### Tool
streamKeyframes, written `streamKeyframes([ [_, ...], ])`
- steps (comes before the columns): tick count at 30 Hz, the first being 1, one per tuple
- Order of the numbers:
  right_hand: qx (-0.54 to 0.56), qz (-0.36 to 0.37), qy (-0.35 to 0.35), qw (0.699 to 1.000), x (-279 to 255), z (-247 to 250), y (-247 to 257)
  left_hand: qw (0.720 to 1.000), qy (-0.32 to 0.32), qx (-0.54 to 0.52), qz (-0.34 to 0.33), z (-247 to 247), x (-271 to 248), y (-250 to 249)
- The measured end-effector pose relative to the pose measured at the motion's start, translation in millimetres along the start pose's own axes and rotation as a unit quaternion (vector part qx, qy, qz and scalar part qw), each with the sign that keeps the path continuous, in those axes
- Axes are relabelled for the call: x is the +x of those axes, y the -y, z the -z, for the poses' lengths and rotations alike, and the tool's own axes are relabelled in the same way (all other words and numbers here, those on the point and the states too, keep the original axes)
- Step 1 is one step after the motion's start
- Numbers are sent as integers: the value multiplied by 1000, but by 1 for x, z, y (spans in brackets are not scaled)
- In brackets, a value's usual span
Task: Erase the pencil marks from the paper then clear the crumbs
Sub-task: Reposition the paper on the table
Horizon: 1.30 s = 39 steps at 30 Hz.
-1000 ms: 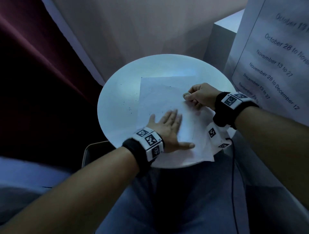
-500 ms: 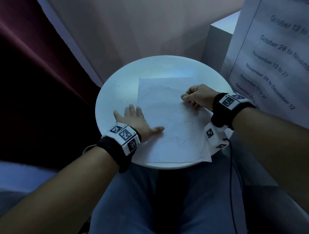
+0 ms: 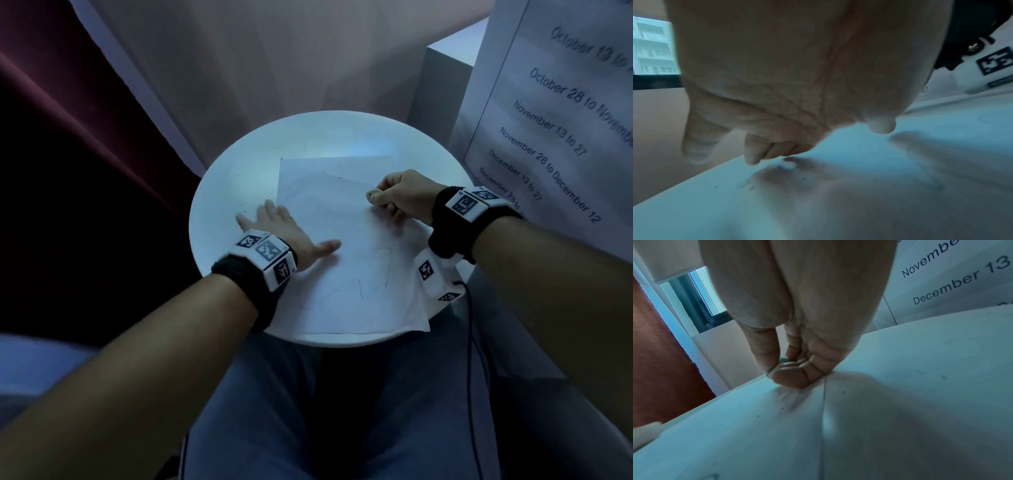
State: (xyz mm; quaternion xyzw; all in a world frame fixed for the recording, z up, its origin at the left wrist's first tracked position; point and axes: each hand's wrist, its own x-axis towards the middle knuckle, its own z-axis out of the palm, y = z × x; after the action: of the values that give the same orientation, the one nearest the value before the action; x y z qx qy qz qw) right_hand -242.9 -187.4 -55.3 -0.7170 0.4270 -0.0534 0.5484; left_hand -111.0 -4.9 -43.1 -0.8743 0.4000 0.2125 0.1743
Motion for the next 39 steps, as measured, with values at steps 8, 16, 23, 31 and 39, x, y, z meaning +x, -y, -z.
streamKeyframes([
  [8,1,-3,0,1000,0,-2,1,963,-11,29,-268,-10,-11,-56],
  [16,-4,-2,8,1000,-2,0,4,967,-64,23,-246,2,-26,-57],
  [23,-23,-5,2,1000,-2,0,4,995,6,10,-99,-3,0,-32],
  [31,-25,-6,-1,1000,-4,0,5,955,-24,3,-296,-8,-17,-70],
  [39,-30,-7,13,999,-3,2,5,996,-16,-16,-92,-6,-12,23],
])
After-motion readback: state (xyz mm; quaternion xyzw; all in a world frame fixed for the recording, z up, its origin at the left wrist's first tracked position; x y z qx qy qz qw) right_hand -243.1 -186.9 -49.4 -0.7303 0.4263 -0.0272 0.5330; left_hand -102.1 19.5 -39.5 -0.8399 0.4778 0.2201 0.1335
